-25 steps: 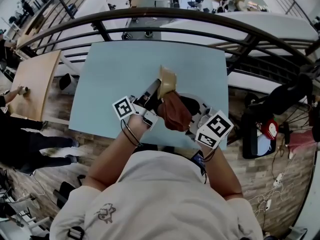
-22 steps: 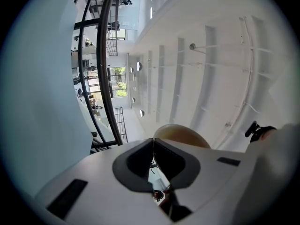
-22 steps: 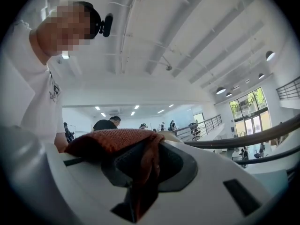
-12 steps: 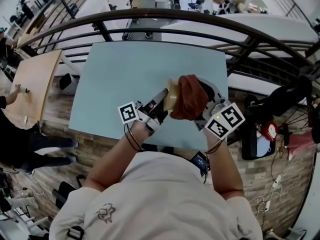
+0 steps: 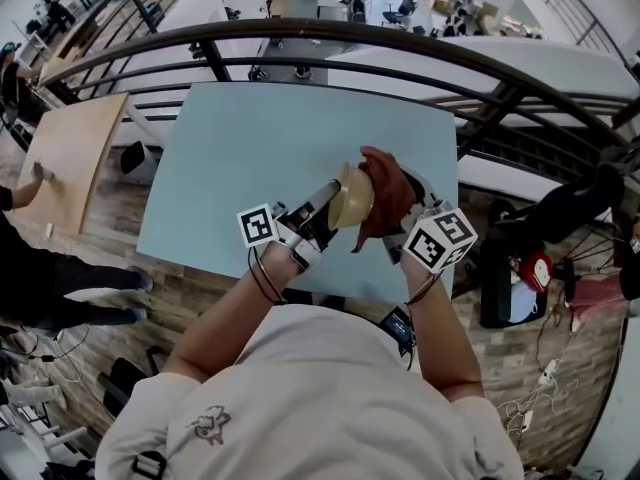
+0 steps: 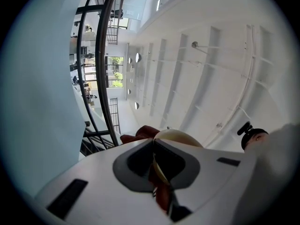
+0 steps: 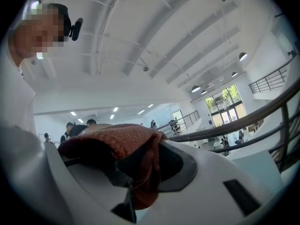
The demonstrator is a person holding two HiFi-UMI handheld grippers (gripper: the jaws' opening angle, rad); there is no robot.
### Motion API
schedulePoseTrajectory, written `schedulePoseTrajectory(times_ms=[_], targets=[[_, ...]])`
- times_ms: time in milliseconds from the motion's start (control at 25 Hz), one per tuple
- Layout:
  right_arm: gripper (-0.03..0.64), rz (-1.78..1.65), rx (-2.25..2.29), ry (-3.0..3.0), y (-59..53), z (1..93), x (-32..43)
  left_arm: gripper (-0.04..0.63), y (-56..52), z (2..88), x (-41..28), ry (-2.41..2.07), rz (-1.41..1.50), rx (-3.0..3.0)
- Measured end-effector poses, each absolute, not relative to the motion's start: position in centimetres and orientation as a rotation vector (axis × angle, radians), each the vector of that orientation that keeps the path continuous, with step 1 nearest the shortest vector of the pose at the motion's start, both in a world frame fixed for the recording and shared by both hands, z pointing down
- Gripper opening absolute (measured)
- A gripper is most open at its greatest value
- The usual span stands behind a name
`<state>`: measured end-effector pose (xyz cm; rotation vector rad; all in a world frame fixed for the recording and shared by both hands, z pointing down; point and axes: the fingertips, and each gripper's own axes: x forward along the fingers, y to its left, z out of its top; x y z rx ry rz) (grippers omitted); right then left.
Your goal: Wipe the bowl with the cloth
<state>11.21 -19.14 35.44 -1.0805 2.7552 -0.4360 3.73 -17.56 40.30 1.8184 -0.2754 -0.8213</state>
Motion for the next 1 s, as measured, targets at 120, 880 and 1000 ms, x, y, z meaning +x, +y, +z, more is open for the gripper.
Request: schedulePoseTrajectory(times_ms=[120,880,1000], targets=[[0.086,-0.495,-1.070,2.769,-19.0,36.7,10.3,0.020,-18.3,40.3,3.1,-0.324,-0.845,1.817],[0.087,-0.572,-0.808,2.891,-15.5,41.2,6.6,0.018,-22.5,47.6,-4.2,-0.738,-0.632,1.827],[0.087,-0.591,-0.838,2.909,-15.8,42.4,6.8,0.018,-22.9,48.6,-5.8,-0.781,-0.583,1.831]])
